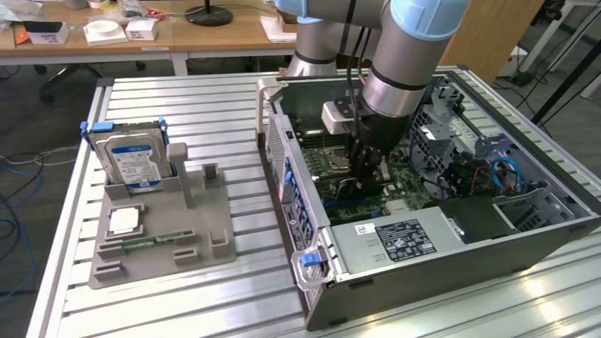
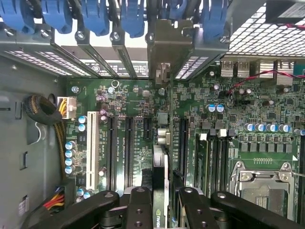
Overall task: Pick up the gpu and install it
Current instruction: 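Insert the gpu into the slot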
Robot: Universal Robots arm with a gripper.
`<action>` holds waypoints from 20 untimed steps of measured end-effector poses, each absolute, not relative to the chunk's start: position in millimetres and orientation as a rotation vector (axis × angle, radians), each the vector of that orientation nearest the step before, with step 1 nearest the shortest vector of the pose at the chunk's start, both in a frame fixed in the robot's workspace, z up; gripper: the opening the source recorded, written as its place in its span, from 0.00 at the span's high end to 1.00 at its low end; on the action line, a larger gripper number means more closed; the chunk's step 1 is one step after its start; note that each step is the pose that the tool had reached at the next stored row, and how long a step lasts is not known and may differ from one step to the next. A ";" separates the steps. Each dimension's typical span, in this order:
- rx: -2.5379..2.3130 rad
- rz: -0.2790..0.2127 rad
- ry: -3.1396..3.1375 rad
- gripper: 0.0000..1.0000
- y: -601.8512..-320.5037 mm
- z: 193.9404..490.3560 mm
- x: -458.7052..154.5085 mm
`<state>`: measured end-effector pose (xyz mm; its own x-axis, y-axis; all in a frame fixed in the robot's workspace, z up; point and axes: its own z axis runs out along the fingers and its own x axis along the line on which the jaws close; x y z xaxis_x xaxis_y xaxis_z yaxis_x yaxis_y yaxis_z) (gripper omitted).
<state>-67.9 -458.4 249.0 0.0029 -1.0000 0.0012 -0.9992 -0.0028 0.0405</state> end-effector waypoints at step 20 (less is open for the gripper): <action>2.204 -0.043 -2.197 0.74 -457.6 241.5 -68.0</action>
